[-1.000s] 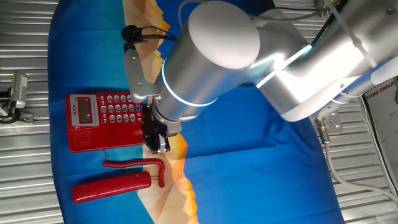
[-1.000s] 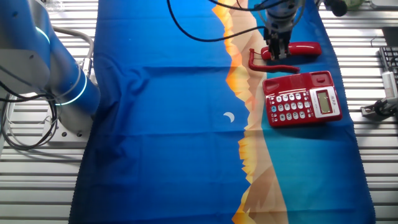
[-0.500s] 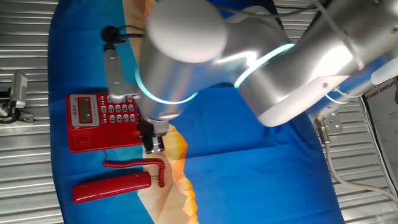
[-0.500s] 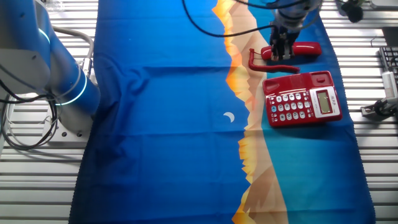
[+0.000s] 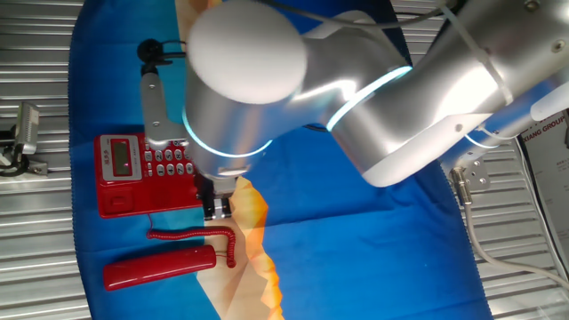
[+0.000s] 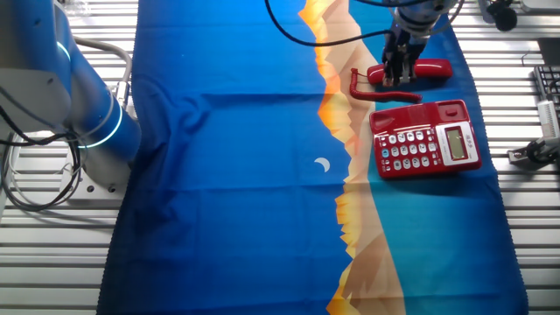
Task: Place the handset of the telephone on the corresponding phone cradle
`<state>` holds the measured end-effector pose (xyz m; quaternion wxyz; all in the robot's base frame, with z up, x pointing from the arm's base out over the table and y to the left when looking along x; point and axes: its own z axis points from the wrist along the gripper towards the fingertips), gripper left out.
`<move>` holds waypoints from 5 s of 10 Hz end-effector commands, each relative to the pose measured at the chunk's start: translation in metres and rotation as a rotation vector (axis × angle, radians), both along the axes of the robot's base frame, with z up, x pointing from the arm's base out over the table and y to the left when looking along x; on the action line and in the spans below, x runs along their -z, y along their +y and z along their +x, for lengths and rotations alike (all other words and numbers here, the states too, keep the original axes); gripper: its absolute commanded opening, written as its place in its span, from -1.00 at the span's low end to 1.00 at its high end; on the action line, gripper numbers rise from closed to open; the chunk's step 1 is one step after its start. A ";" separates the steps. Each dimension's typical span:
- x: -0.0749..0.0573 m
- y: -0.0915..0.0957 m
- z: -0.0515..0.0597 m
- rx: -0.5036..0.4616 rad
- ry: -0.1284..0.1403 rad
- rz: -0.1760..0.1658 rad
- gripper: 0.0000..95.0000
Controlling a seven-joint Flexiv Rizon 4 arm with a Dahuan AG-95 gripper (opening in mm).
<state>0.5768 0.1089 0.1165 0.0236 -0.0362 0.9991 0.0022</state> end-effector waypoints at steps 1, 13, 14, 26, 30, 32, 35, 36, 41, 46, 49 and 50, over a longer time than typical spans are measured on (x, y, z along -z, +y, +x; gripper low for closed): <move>0.000 0.001 0.001 -0.004 0.005 0.002 -1.00; 0.000 0.001 0.001 0.000 -0.032 0.004 -1.00; 0.000 0.001 0.001 0.009 -0.029 0.007 -1.00; 0.000 0.001 0.001 -0.054 -0.049 0.043 -1.00; 0.000 0.001 0.001 -0.065 -0.056 0.042 -1.00; 0.000 0.001 0.001 -0.064 -0.059 0.044 -1.00; 0.000 0.001 0.001 -0.086 -0.065 0.038 -1.00; 0.000 0.001 0.001 -0.105 -0.066 0.035 -1.00; 0.000 0.001 0.001 -0.140 -0.063 0.005 -1.00; 0.000 0.001 0.001 -0.146 -0.068 0.002 -1.00; 0.000 0.001 0.001 -0.141 -0.067 0.005 -1.00; 0.000 0.001 0.001 -0.140 -0.067 0.004 -1.00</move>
